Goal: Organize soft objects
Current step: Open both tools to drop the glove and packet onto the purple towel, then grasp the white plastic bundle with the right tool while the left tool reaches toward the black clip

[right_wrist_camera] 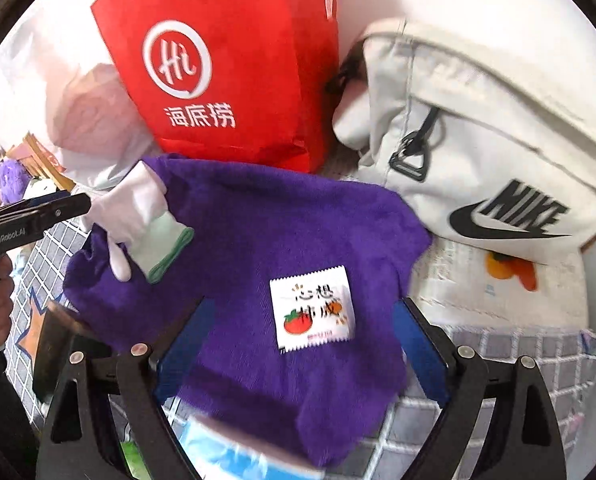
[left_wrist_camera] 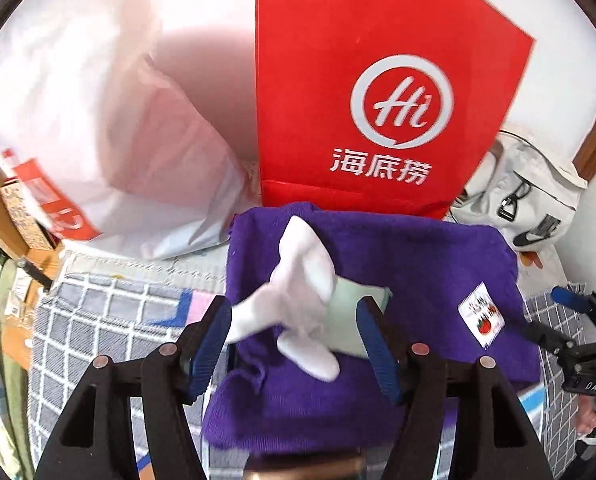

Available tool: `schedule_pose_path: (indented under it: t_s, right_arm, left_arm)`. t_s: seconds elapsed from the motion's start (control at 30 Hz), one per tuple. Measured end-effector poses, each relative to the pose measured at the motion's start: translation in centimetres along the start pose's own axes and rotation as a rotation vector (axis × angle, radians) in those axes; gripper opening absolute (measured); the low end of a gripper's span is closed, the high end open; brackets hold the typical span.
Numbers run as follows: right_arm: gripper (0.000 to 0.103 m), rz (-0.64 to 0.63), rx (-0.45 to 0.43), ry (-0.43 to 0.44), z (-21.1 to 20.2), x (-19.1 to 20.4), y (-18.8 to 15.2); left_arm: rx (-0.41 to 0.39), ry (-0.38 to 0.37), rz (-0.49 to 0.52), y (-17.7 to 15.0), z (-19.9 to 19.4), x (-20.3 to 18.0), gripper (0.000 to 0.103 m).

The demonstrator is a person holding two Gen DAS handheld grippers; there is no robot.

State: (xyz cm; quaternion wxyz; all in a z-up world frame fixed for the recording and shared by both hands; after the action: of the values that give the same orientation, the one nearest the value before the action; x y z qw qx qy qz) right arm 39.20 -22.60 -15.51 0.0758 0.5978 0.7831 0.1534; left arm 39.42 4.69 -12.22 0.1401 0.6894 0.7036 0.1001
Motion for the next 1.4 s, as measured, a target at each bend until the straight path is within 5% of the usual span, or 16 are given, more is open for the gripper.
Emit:
schedule_pose_path:
  t_s: [0.13, 0.37, 0.7, 1.07, 1.23, 1.4]
  right_arm:
    - [0.092, -0.017, -0.016, -0.051, -2.4, 1.0, -2.2]
    - [0.092, -0.011, -0.136, 0.071, -6.4, 3.5, -7.7]
    - [0.091, -0.033, -0.165, 0.238, -8.1, 10.1, -13.2]
    - [0.074, -0.16, -0.056, 0.28, -3.0, 17.1, -13.5]
    - [0.061, -0.215, 0.004, 0.252, -0.5, 18.7, -13.3]
    - [0.058, -0.225, 0.08, 0.275, 1.7, 18.6, -13.4]
  left_arm:
    - [-0.028, 0.028, -0.024, -2.2, -3.0, 0.7, 0.064]
    - [-0.057, -0.015, -0.04, -7.0, -7.1, 1.0, 0.064]
    - [-0.081, -0.061, -0.079, -14.5, -10.2, 3.3, 0.064]
    - [-0.057, -0.086, -0.124, -19.1, -8.5, 7.5, 0.064]
    - [-0.039, -0.121, -0.108, -19.6, -7.5, 7.9, 0.064]
    - [-0.034, -0.131, -0.088, -20.2, -6.9, 8.1, 0.064]
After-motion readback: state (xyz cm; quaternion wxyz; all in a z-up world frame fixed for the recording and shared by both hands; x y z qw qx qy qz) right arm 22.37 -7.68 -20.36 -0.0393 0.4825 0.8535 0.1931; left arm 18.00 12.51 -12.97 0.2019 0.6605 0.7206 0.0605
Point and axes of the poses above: each gripper's, at about its wrist camera, not at the fingertips, and z roughly the way its jaws point, x to its left, y to its top, the point moved 4 cm from there along z, roughly the way its jaws point, and after that the axes turned 15 degrees about x, right-handed, at the moved point
